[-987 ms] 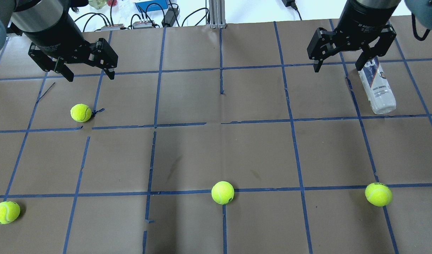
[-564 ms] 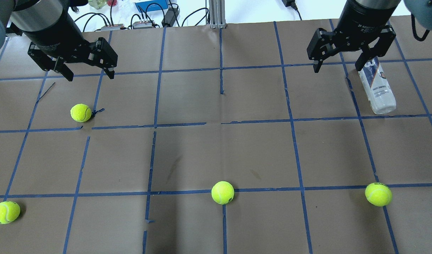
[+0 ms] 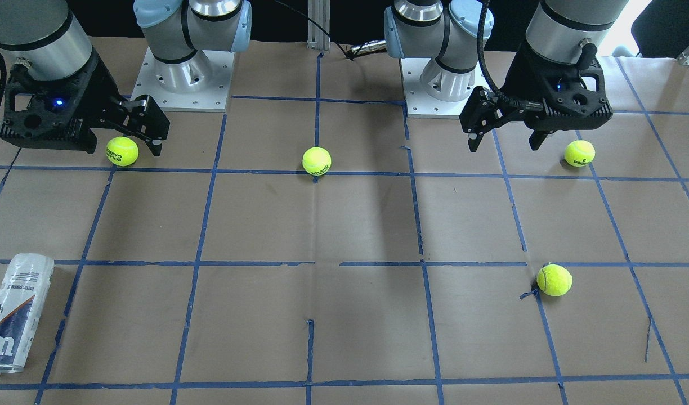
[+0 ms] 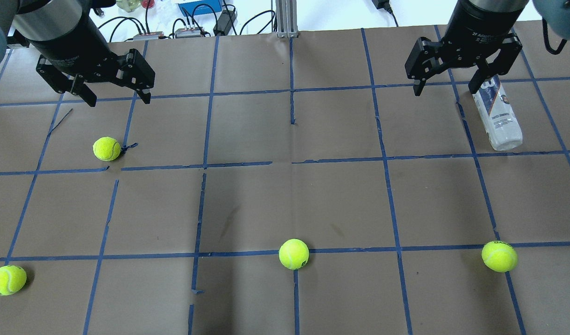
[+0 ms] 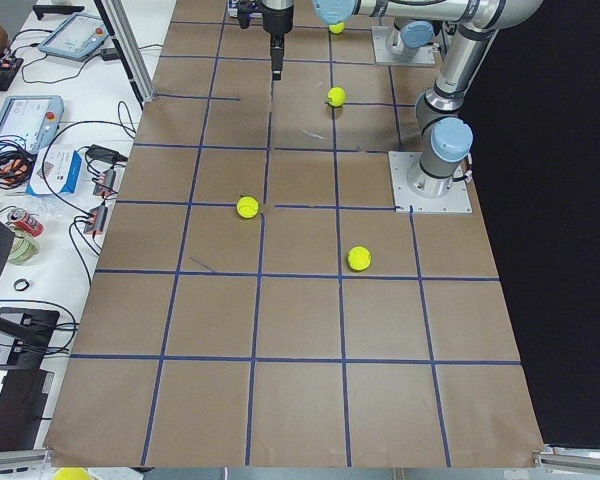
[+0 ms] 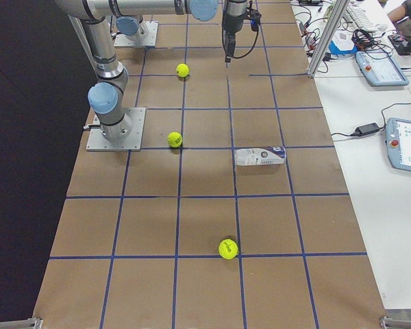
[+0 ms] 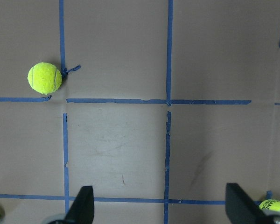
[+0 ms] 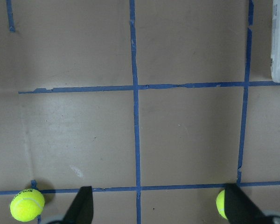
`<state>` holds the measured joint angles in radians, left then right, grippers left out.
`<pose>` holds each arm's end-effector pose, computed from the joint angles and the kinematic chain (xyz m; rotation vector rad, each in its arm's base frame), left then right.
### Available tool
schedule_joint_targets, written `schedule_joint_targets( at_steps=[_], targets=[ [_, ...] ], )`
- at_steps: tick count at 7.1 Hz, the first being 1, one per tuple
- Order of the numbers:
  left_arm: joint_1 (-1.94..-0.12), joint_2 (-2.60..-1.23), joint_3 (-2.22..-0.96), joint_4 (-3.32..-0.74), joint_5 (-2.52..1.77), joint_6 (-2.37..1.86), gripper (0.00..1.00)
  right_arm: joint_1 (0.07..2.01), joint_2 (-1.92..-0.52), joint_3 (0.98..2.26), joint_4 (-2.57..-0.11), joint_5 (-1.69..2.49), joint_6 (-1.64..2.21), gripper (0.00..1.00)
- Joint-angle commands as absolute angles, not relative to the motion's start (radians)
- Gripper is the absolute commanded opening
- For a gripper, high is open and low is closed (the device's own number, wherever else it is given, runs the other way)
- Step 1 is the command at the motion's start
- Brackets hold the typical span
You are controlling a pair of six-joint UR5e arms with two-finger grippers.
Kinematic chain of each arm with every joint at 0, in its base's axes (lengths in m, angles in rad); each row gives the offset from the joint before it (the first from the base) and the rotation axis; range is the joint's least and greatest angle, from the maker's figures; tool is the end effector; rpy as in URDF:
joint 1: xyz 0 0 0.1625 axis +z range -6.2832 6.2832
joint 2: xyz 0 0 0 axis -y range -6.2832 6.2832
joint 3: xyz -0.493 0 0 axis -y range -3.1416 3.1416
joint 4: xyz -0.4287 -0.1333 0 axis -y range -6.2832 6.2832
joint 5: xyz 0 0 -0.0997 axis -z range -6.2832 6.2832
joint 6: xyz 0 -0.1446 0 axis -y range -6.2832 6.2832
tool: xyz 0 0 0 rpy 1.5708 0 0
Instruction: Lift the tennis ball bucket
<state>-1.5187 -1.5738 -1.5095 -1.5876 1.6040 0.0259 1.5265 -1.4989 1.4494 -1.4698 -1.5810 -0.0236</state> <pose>-0.1005 -0.5410 0.5402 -0.0418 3.1059 -0.0624 0.1071 -0.5610 0.5259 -0.0320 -3.1319 -0.0812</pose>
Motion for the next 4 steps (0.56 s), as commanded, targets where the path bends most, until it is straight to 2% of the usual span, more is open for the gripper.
schedule_joint_targets(
  at_steps=[1,4],
  targets=[
    [-1.519,-1.574,-1.511,-1.588,1.606,0.026,1.0,1.526,-1.499,1.448,-1.471,-1.58,-0.023,1.0],
    [-1.519,-1.574,-1.511,-1.588,1.605,0.026,1.0,1.526,-1.493,1.447,-1.474,-1.58,-0.021,1.0]
  ],
)
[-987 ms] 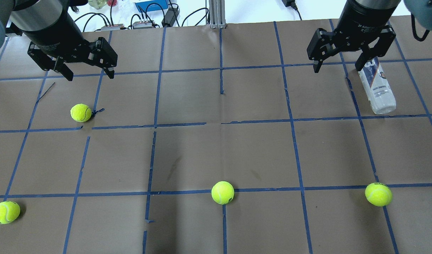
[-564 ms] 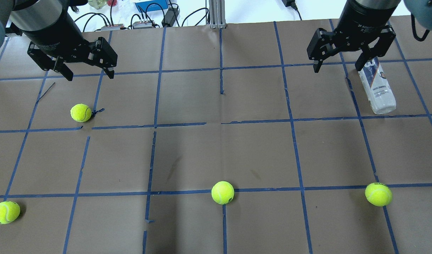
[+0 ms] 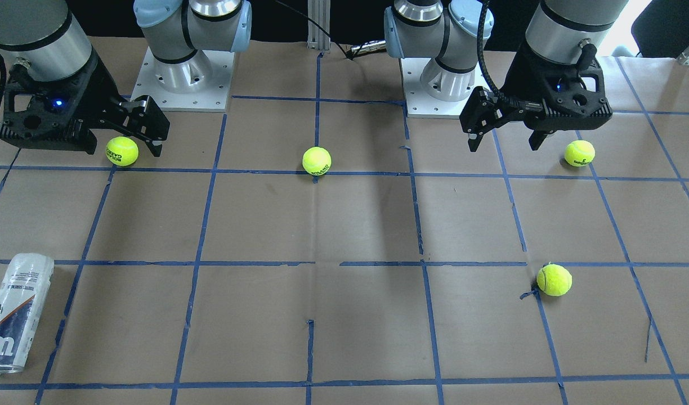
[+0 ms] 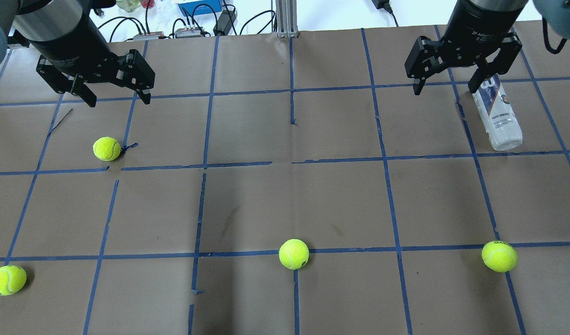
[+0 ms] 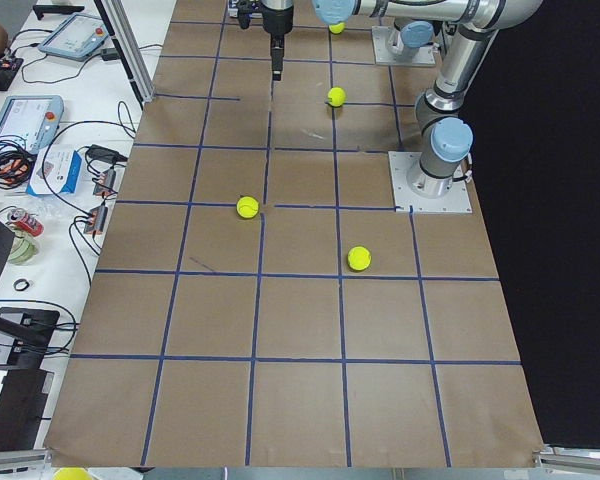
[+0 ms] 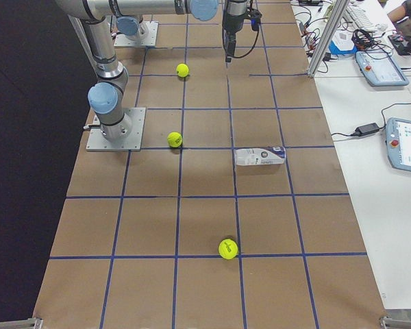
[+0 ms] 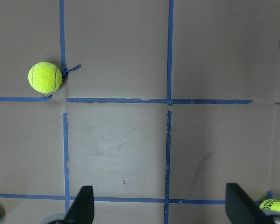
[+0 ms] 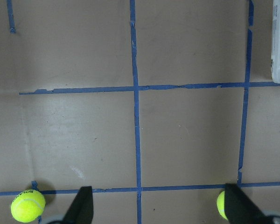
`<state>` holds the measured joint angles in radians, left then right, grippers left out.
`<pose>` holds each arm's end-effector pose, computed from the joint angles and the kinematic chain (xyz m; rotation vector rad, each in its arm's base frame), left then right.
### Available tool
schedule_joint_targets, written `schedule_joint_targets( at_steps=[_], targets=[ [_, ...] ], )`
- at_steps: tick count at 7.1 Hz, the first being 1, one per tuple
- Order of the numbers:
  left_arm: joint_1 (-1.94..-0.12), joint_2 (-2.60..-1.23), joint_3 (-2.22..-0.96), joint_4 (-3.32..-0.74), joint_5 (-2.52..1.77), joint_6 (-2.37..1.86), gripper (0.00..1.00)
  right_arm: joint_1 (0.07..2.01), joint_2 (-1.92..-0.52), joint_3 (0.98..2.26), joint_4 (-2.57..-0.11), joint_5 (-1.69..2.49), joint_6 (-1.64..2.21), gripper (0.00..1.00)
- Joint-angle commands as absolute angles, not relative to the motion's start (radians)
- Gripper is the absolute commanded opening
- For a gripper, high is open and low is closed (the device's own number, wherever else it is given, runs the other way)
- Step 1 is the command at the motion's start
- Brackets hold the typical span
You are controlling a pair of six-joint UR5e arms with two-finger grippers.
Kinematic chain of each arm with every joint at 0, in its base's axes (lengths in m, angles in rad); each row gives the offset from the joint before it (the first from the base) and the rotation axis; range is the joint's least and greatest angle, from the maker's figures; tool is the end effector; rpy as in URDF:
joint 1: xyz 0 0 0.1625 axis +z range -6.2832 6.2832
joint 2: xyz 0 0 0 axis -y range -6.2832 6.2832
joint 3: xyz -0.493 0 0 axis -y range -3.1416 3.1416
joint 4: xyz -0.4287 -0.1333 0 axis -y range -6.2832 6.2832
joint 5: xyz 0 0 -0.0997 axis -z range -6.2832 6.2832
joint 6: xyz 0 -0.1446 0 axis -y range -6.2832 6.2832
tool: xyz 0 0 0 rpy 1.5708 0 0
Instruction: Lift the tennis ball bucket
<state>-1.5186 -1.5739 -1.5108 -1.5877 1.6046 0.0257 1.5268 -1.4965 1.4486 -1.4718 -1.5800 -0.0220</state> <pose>-0.1003 -0.5409 0.5395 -0.0422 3.1054 -0.0600 0.1073 -0.5623 0.5252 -0.0341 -3.1329 -0.0805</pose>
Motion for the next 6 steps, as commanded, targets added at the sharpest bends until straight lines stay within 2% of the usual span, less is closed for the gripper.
schedule_joint_targets(
  at_steps=[1,6],
  targets=[
    [-1.519,-1.574,-1.511,-1.588,1.605,0.026,1.0,1.531,-1.493,1.453,-1.468,-1.578,-0.017,1.0],
    [-1.519,-1.574,-1.511,-1.589,1.606,0.026,1.0,1.529,-1.491,1.447,-1.474,-1.577,-0.023,1.0]
  ],
)
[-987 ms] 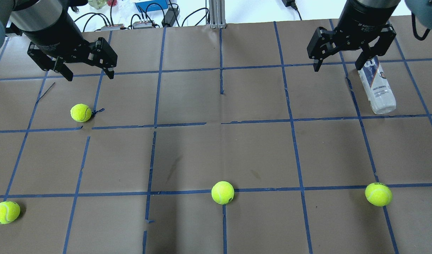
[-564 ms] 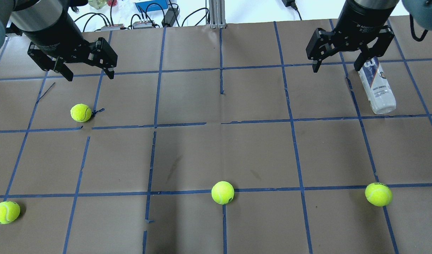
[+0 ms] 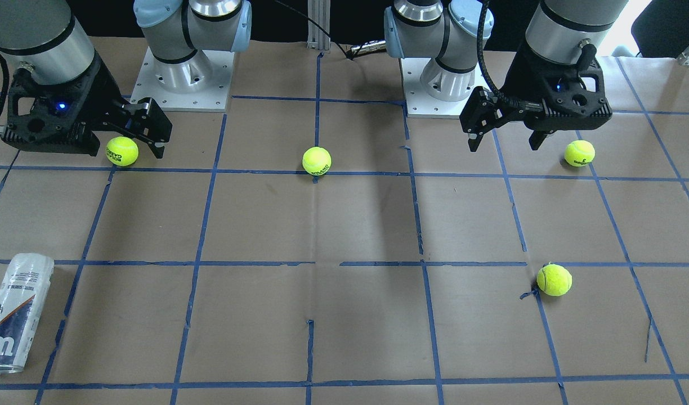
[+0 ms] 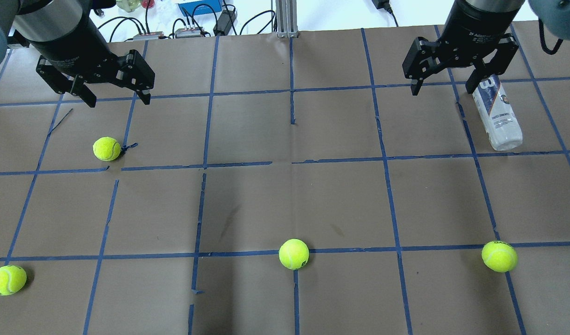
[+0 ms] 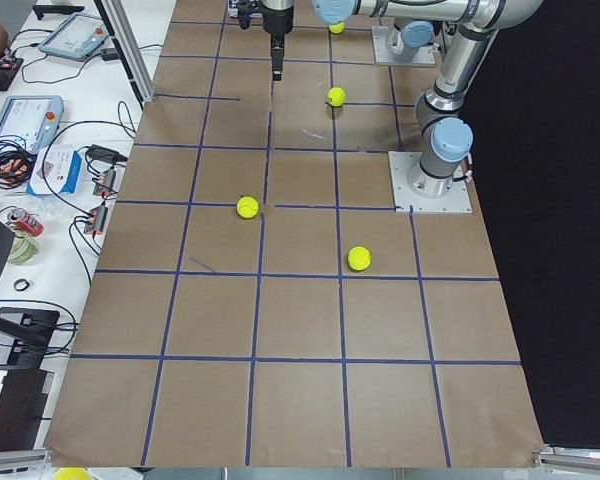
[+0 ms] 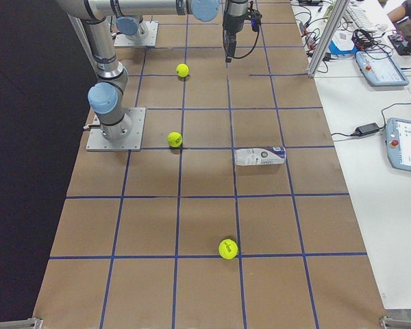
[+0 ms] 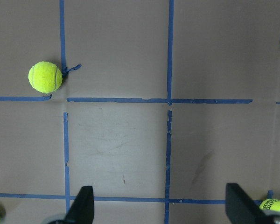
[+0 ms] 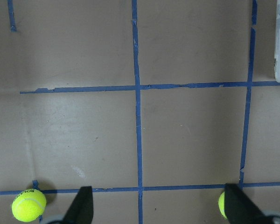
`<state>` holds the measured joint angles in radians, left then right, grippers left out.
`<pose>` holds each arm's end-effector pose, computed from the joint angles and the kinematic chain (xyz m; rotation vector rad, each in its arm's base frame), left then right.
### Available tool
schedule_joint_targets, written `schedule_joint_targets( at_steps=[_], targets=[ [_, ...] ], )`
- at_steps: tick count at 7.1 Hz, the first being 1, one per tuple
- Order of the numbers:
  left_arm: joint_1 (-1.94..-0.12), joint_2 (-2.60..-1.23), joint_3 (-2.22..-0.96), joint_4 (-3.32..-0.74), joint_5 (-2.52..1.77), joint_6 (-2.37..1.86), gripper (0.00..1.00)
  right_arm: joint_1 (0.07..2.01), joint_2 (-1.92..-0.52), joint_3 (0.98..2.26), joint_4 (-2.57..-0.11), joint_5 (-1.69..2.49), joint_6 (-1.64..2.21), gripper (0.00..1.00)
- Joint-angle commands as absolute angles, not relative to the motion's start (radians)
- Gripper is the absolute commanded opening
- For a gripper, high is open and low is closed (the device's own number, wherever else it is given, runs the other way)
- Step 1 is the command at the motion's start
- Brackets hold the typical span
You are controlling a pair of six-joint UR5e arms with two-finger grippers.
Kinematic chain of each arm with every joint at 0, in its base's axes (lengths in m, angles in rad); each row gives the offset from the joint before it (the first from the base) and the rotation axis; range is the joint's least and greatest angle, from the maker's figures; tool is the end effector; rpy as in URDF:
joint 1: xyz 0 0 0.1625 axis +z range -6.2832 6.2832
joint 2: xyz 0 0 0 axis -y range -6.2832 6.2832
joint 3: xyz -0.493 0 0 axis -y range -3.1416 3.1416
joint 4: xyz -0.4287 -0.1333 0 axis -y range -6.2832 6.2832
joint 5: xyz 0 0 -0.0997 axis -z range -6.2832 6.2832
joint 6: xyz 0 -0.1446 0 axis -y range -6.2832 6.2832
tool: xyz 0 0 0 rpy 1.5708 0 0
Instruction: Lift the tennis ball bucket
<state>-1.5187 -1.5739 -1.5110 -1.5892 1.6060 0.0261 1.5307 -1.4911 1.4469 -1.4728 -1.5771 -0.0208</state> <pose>-0.1002 -0.5407 0.5392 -0.0414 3.1041 -0.0573 0.1099 -0.5642 0.5231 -0.0300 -3.1356 -0.0846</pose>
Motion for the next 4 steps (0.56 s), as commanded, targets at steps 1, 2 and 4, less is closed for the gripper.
schedule_joint_targets(
  at_steps=[1,2,4],
  targets=[
    [-1.519,-1.572,-1.511,-1.589,1.606,0.026,1.0,1.529,-1.473,1.444,-1.477,-1.578,-0.021,1.0],
    [-1.519,-1.571,-1.512,-1.591,1.606,0.026,1.0,1.526,-1.464,1.439,-1.471,-1.583,-0.026,1.0],
    [-1.522,-1.571,-1.514,-1.591,1.606,0.026,1.0,1.522,-1.453,1.434,-1.477,-1.577,-0.017,1.0]
  ],
)
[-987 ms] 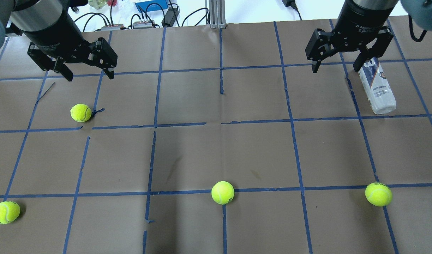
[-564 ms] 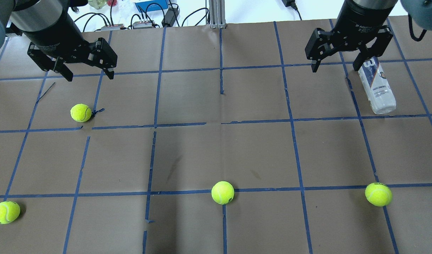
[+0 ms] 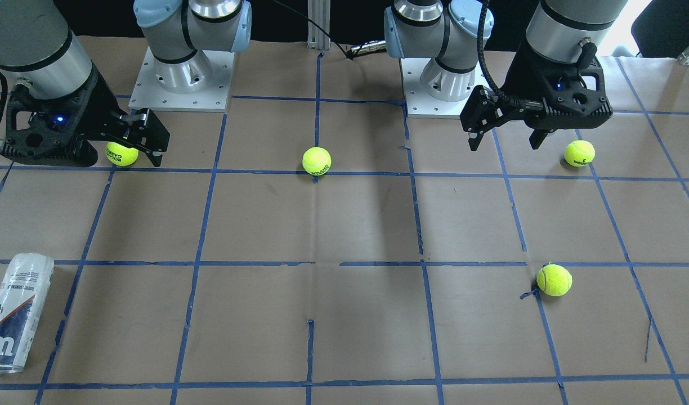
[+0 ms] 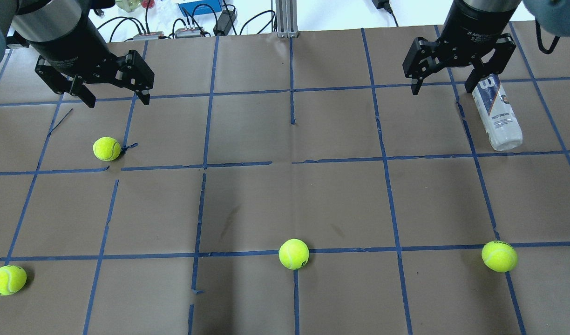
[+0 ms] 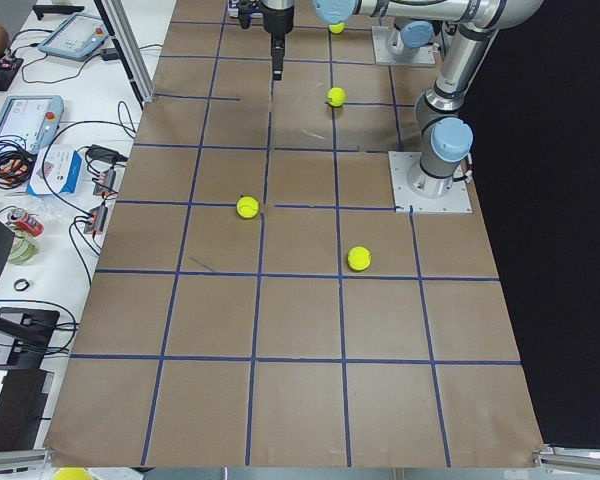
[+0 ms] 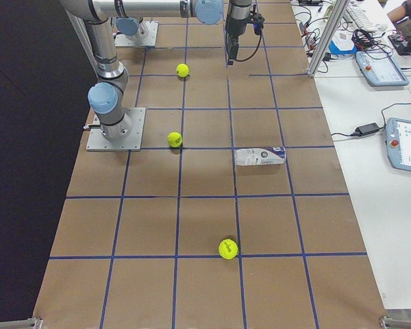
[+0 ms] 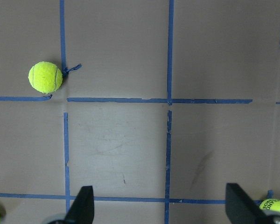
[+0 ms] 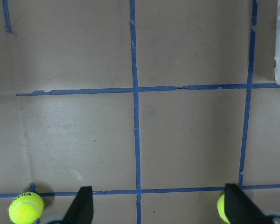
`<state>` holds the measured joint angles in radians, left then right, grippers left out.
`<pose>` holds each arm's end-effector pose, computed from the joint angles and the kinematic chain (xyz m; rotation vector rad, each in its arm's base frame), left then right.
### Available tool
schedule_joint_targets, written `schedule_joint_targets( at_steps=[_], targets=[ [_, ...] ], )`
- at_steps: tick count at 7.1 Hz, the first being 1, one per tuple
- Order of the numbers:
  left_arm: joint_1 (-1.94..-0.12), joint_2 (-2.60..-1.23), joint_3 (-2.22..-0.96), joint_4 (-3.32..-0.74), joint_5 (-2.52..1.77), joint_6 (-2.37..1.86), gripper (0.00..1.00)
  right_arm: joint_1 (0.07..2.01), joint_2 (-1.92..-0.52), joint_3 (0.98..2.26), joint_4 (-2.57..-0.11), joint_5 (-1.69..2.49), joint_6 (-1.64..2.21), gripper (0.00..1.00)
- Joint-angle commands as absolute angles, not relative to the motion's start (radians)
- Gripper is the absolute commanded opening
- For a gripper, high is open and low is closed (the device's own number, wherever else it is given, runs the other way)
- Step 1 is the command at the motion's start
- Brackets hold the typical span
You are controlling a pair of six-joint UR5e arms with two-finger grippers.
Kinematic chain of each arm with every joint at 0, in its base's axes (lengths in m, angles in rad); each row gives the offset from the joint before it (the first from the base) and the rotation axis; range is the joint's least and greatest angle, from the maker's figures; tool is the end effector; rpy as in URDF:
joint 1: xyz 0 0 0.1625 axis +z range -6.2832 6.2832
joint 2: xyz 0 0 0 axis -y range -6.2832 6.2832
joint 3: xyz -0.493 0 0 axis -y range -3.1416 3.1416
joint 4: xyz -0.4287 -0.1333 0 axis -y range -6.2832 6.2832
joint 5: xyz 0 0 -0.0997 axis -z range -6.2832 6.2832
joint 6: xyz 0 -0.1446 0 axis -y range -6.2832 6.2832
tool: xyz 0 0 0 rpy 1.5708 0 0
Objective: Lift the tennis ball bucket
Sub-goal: 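Move the right gripper to the Wilson can and close around it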
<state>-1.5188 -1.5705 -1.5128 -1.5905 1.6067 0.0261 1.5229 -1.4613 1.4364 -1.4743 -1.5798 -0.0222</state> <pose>-0.1002 -0.5390 0.5399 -0.0413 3.1034 -0.0577 0.1045 -0.5772 0.5119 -0.0397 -3.1328 -0.1126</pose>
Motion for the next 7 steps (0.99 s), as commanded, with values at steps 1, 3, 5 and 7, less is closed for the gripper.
schedule_joint_targets(
  at_steps=[1,3,5,7],
  targets=[
    [-1.522,-1.571,-1.516,-1.591,1.606,0.026,1.0,1.522,-1.444,1.419,-1.48,-1.577,-0.02,1.0],
    [-1.522,-1.571,-1.516,-1.591,1.608,0.026,1.0,1.511,-1.367,1.349,-1.493,-1.586,-0.031,1.0],
    [-1.52,-1.571,-1.516,-1.591,1.608,0.026,1.0,1.374,-1.255,1.322,-1.572,-1.655,-0.119,1.0],
    [-1.52,-1.571,-1.514,-1.591,1.608,0.026,1.0,1.251,-1.139,1.325,-1.717,-1.663,-0.171,1.0]
  ],
)
